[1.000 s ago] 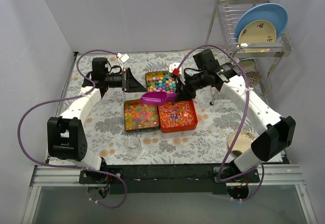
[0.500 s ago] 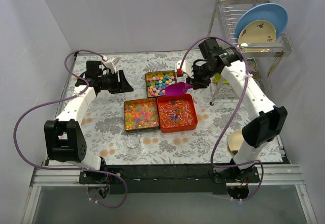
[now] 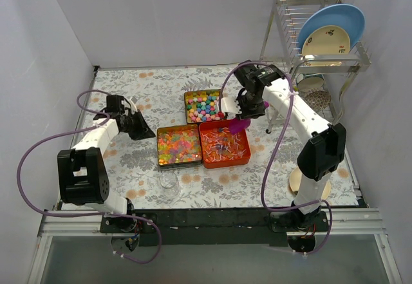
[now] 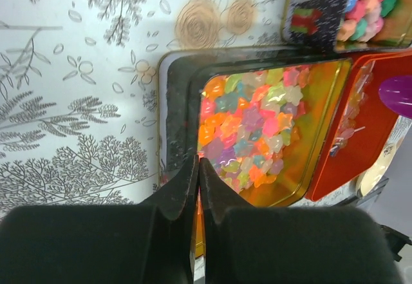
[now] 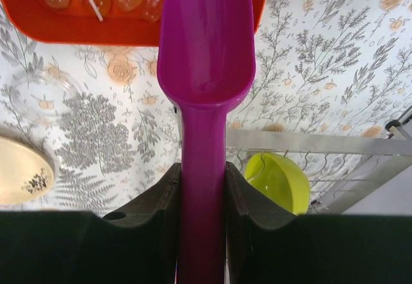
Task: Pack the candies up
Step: Scoop the fake candies from the storage box.
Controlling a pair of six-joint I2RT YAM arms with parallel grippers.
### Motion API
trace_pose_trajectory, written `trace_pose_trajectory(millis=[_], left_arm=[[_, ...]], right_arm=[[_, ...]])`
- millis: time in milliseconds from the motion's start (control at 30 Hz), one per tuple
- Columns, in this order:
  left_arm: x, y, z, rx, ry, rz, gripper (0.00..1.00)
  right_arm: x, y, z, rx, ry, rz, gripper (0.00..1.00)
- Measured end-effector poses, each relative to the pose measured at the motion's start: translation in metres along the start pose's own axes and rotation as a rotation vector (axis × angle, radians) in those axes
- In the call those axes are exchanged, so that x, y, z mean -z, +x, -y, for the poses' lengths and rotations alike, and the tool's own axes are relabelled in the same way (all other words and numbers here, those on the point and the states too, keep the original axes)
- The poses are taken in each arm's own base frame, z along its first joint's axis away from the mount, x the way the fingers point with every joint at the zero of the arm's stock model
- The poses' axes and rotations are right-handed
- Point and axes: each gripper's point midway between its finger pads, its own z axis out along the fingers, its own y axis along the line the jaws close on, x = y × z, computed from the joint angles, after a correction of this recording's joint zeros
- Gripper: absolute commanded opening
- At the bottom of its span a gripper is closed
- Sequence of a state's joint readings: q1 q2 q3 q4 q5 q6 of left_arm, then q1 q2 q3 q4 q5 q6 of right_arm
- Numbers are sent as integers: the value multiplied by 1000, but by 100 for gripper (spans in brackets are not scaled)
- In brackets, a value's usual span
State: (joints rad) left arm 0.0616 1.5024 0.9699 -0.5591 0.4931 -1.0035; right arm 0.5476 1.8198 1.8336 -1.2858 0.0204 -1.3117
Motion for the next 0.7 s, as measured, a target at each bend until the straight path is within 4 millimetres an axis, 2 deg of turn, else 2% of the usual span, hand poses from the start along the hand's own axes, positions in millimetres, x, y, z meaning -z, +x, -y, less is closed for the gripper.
trace_pose_trajectory(millis=[200, 433, 700], left_arm=[[-17, 31, -18, 83, -24, -103, 0], [-28, 42, -23, 97, -8, -152, 0], [-32, 63, -24, 80, 13, -202, 0]], right_arm=[[-1, -8, -3, 118, 5, -134, 1], [-14, -22, -5, 243, -6, -284, 1], [-22, -9, -10, 311, -27, -427, 1]])
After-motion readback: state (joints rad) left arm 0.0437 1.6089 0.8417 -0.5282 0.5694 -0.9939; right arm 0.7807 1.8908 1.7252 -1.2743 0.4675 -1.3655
